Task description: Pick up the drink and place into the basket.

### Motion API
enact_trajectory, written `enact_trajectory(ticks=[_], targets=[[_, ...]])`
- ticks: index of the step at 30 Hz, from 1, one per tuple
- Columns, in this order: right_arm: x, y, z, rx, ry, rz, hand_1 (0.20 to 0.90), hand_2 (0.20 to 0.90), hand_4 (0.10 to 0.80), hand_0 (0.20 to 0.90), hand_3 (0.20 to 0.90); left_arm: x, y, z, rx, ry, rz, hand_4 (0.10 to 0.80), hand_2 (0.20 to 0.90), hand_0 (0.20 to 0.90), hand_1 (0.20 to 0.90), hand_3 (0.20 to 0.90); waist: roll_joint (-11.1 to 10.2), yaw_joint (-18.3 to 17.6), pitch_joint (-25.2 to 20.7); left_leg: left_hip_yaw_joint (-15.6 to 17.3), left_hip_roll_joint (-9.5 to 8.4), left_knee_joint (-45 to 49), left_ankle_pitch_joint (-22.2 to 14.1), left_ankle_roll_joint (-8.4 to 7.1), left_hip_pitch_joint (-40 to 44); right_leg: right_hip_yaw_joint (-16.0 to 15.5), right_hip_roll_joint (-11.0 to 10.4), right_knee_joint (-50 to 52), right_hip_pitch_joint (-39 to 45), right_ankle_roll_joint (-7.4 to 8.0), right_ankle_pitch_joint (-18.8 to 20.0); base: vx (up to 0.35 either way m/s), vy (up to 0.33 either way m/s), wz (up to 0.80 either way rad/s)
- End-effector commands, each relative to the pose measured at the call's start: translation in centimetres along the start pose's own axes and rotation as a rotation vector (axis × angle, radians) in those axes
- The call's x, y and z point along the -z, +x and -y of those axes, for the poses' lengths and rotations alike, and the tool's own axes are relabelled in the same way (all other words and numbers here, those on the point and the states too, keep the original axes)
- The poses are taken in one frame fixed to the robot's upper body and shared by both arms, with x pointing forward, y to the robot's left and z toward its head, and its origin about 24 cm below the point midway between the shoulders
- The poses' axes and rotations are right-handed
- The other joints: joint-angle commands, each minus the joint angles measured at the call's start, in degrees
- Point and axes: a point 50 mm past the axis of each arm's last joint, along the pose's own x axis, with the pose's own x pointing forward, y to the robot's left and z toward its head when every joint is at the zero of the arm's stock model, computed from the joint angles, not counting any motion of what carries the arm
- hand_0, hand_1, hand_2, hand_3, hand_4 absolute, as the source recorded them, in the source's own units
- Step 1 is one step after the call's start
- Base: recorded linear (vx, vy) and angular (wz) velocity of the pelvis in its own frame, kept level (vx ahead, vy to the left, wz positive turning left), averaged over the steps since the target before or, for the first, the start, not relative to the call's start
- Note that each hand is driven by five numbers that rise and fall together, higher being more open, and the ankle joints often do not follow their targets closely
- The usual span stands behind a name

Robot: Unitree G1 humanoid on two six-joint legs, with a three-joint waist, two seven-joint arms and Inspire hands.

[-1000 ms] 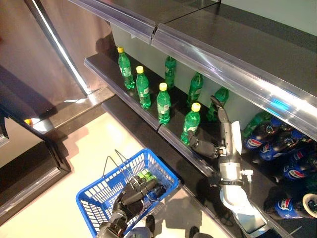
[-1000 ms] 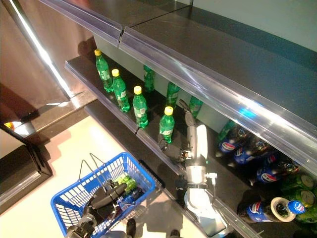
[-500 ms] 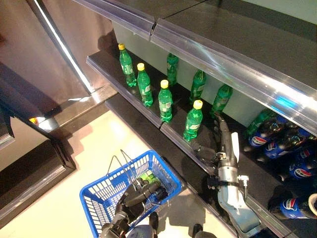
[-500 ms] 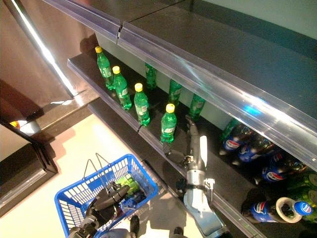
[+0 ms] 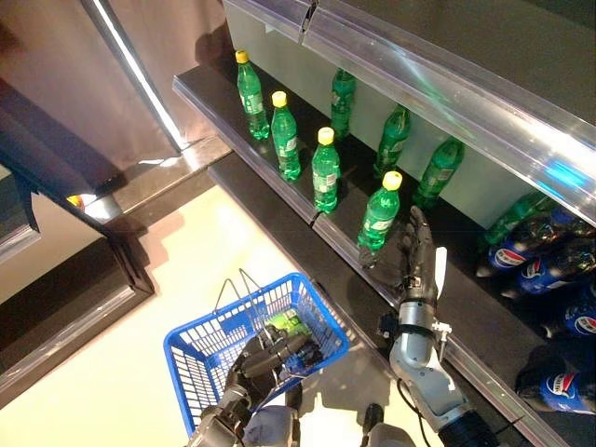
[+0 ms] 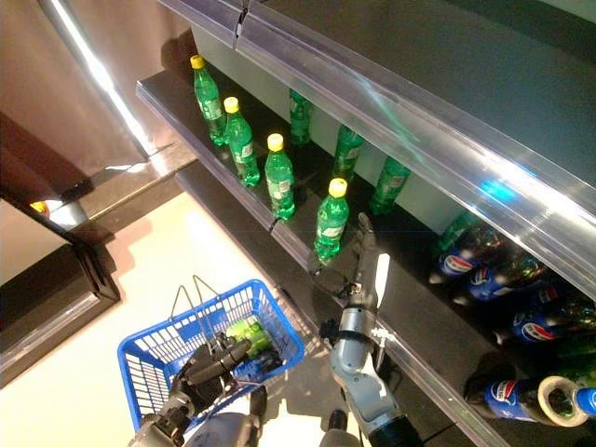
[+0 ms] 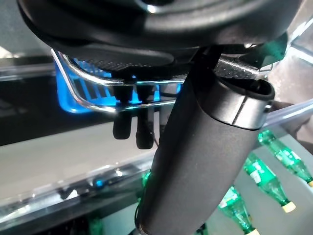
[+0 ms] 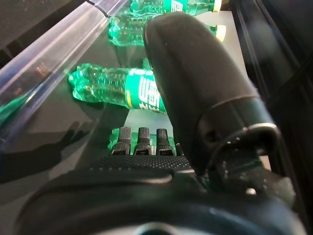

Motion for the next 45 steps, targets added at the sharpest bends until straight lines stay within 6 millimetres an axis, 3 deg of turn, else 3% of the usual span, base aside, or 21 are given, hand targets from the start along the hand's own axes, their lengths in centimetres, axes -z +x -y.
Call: enact_trajectory(ticks=[1,32,37,45], targets=[[-3.7,1.7,-0.5,0.073,0.146,0.168,0.9,0.9,0.8,0.9,0.9,-5.9,1.7,9.4,0.523,0.086,0.349,0.1,0.3,0.3,0.3,0.2,-0.67,2.56,-3.71,-3.66,5.62,9.44,-2.3,-4.61,-3.11,0.2,-6.95,1.16,-4.92,3.16,10.83,0.06,-0.013,0.07],[-4.7,3.3,-0.8,0.296,0.199,0.153,0.9,0.9,0.8,0.9,0.9,-5.6,1.9,8.9,0.513,0.137,0.238,0.1,0.3,0.3,0.3,0.2,-1.17,6.4,-1.25,-7.13,6.12,13.93,-1.74,-4.93,-6.74,-1.49,-7.28,0.41,-2.89,4.34,12.23,0.037,-0.035,0.04],[-5.7,4.2,-0.9,0.322,0.23,0.19,0.9,0.9,0.8,0.9,0.9,-6.6,2.4,9.4,0.544,0.161,0.26,0.1,0.3,0.3,0.3,0.2,-0.92,6.5,0.99,-7.74,6.17,14.63,-1.62,-5.02,-9.24,-1.27,-6.87,0.18,-4.33,4.14,12.47,-0.112,-0.077,0.0],[-9.9,6.7,-1.4,0.359,0.323,0.312,0.9,0.9,0.8,0.9,0.9,-9.7,3.6,11.9,0.627,0.216,0.357,0.1,0.3,0.3,0.3,0.2,-0.95,5.81,7.07,-8.77,6.02,15.35,-1.36,-5.09,-15.07,-0.39,-6.0,-0.11,-9.06,3.32,13.34,-0.215,-0.069,-0.02]])
